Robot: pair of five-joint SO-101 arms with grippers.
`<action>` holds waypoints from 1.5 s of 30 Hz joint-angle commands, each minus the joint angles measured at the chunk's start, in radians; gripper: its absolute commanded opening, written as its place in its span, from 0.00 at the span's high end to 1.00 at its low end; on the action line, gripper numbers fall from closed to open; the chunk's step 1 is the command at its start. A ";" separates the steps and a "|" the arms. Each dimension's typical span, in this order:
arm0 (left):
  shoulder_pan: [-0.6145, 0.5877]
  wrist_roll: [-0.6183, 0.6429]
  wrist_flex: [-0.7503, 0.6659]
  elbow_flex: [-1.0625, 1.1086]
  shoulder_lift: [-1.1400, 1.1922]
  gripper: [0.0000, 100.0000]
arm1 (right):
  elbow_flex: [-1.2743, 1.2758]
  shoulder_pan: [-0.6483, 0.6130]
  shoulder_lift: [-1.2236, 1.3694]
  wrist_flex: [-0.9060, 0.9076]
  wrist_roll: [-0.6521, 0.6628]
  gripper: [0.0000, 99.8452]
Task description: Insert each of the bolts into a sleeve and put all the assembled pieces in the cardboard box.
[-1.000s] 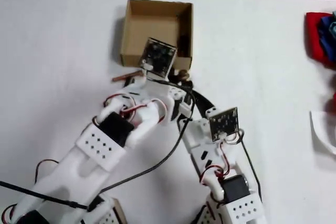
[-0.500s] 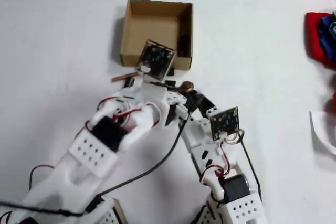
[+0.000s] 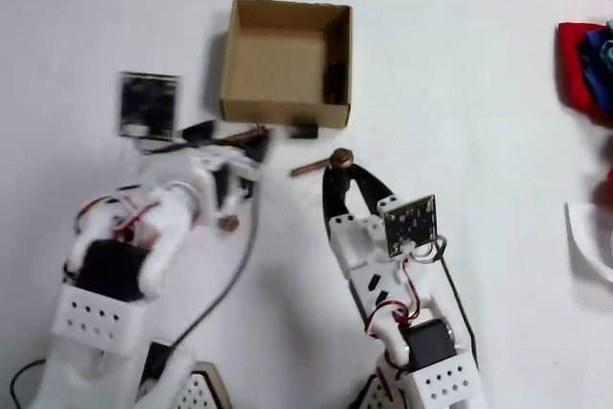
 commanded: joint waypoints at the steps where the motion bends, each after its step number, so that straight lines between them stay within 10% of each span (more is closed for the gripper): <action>1: -0.144 -0.017 -0.006 0.107 -0.032 0.77 | 0.008 -0.001 0.001 -0.002 -0.009 0.98; 6: -0.278 -0.015 -0.097 0.315 -0.057 0.98 | 0.008 -0.001 0.001 0.002 -0.009 0.98; 27: -0.325 -0.367 -0.462 0.777 -0.089 0.78 | -0.207 0.070 0.065 0.151 0.051 0.98; 45: -0.396 -0.313 -0.436 0.751 -0.087 0.78 | -1.705 0.111 1.658 0.518 -0.129 0.98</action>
